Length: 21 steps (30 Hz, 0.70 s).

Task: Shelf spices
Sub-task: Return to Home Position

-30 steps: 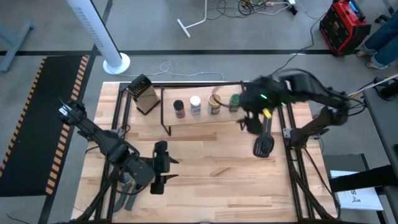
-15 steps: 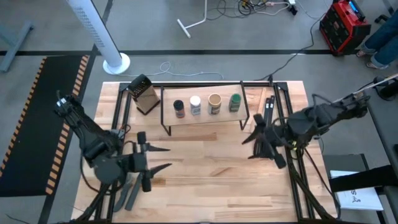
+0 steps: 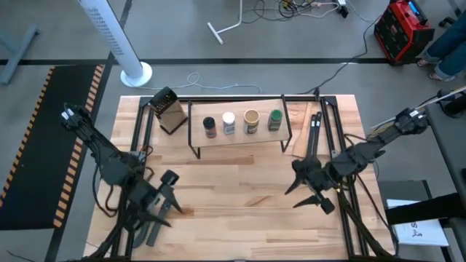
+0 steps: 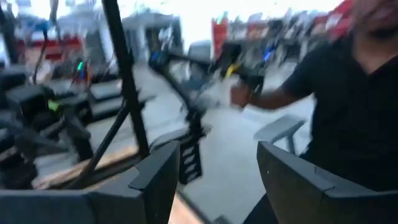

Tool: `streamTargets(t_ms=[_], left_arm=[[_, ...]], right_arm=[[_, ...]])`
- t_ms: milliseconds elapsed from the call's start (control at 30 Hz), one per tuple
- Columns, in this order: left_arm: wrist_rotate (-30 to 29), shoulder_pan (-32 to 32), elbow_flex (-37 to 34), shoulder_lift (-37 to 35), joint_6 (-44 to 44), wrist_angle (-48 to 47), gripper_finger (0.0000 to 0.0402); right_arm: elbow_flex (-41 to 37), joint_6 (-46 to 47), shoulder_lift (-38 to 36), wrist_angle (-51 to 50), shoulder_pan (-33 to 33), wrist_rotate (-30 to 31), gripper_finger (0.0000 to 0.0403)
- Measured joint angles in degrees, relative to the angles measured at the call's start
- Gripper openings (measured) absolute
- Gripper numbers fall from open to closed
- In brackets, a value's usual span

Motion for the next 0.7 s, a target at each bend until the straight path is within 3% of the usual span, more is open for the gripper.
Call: streamTargets(t_ms=[233,467,567,700], left_arm=[[2.46,3.53,-22.03,-15.58,-3.44,16.78,0.0204],[2.57,3.88,-39.58,-26.78,-6.23,33.34,0.0204],[1.64,3.88,-44.32,-29.44,-6.10,36.24,0.0204],[-4.65,3.88,-48.02,-32.21,-6.71,36.66,0.0204]], right_arm=[[-16.11,-3.95,-1.56,21.34,3.32,0.01,0.0199],[-33.88,0.44,2.37,57.38,4.10,-0.01,0.0206],[-34.24,1.16,3.28,59.80,4.10,-0.03,0.0209],[-34.26,1.23,3.62,57.94,4.10,0.03,0.0214]])
